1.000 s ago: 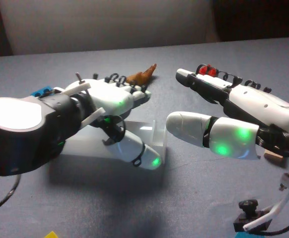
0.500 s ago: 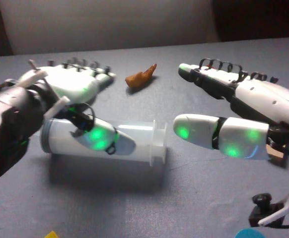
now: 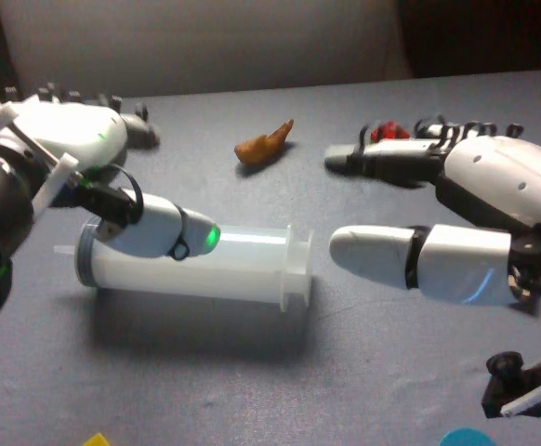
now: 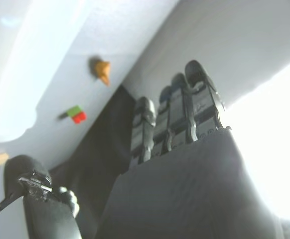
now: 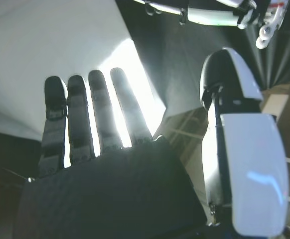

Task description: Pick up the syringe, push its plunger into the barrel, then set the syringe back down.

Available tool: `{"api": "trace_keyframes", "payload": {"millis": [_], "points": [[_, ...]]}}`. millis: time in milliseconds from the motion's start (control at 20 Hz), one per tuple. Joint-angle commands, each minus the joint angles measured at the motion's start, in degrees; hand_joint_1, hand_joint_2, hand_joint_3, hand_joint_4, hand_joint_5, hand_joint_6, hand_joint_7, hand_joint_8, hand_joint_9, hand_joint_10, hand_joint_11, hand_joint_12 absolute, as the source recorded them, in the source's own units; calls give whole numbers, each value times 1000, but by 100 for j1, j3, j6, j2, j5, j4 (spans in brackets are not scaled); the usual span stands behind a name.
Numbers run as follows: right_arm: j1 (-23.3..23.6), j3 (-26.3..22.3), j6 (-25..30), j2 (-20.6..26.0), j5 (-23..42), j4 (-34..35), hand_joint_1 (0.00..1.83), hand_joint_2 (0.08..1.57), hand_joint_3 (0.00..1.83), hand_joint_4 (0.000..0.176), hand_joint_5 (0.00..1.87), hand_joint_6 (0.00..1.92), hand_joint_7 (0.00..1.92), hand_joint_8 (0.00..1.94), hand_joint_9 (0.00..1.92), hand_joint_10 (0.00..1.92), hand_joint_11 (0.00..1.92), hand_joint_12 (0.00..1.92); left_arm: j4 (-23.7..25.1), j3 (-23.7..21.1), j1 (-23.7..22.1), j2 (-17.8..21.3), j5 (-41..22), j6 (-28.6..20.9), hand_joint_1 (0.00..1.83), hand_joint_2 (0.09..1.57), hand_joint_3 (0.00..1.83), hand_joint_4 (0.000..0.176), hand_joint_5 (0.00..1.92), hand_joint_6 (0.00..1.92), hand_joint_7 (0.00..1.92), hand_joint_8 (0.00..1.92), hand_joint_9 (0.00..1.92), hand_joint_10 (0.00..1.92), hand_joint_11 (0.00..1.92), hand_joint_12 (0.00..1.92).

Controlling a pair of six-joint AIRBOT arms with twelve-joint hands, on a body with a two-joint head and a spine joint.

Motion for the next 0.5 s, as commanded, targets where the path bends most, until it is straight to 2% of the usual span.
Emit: {"api": "trace_keyframes", "payload": {"millis": [0, 50, 100, 150, 200, 250, 300, 350, 400, 450], "points": [[81, -4, 48, 44, 571, -228, 317, 1138, 0, 0, 957, 86, 1036, 86, 885, 633, 623, 1463, 626, -71, 68, 41, 463, -417, 443, 1173, 3, 0, 887, 120, 871, 219, 718, 668, 446, 1361], [92, -4, 45, 51, 549, -242, 349, 1155, 2, 0, 921, 603, 1001, 660, 887, 1119, 780, 1597, 654, -116, 161, 41, 527, -611, 552, 1199, 2, 0, 856, 577, 953, 579, 802, 1021, 598, 1475], [112, -4, 44, 65, 499, -246, 367, 1171, 1, 0, 759, 1159, 875, 1229, 858, 1500, 839, 1762, 704, -160, 259, 46, 549, -767, 581, 1225, 2, 0, 800, 994, 953, 938, 851, 1247, 709, 1563], [135, -3, 44, 82, 446, -246, 477, 1170, 0, 0, 590, 1683, 784, 1799, 918, 1837, 1013, 1889, 838, -195, 351, 46, 567, -945, 625, 1256, 3, 0, 815, 1267, 927, 1332, 867, 1522, 744, 1728], [147, -3, 48, 90, 400, -245, 546, 1159, 0, 0, 614, 1873, 818, 1913, 1024, 1904, 1176, 1915, 981, -214, 462, 46, 548, -1163, 692, 1260, 3, 0, 814, 1586, 872, 1708, 851, 1836, 784, 1882], [150, -4, 59, 91, 364, -245, 596, 1165, 0, 0, 768, 1911, 915, 1935, 1192, 1918, 1407, 1920, 1145, -226, 623, 46, 543, -1498, 681, 1278, 7, 0, 948, 1854, 995, 1878, 979, 1904, 913, 1913], [152, -4, 112, 103, 302, -245, 534, 1251, 14, 23, 1047, 1921, 1151, 1941, 1422, 1921, 1648, 1921, 1277, -228, 758, 46, 543, -1828, 643, 1281, 0, 0, 1201, 1918, 1225, 1919, 1229, 1920, 1180, 1921], [156, -5, 139, 113, 265, -245, 534, 1251, 14, 23, 1047, 1921, 1151, 1941, 1422, 1921, 1648, 1921, 1323, -226, 795, 46, 543, -1898, 643, 1281, 0, 0, 1201, 1918, 1225, 1919, 1229, 1920, 1180, 1921], [171, -4, 225, 139, 182, -245, 510, 1305, 22, 26, 1122, 1921, 1249, 1941, 1484, 1921, 1692, 1921, 1390, -220, 821, 46, 542, -1947, 598, 1292, 2, 0, 1269, 1920, 1300, 1921, 1322, 1921, 1324, 1921], [182, -3, 275, 146, 155, -244, 520, 1347, 24, 26, 1115, 1921, 1304, 1941, 1539, 1921, 1717, 1921, 1390, -216, 823, 48, 536, -1947, 526, 1318, 7, 0, 1307, 1921, 1361, 1921, 1381, 1921, 1396, 1921]]}}
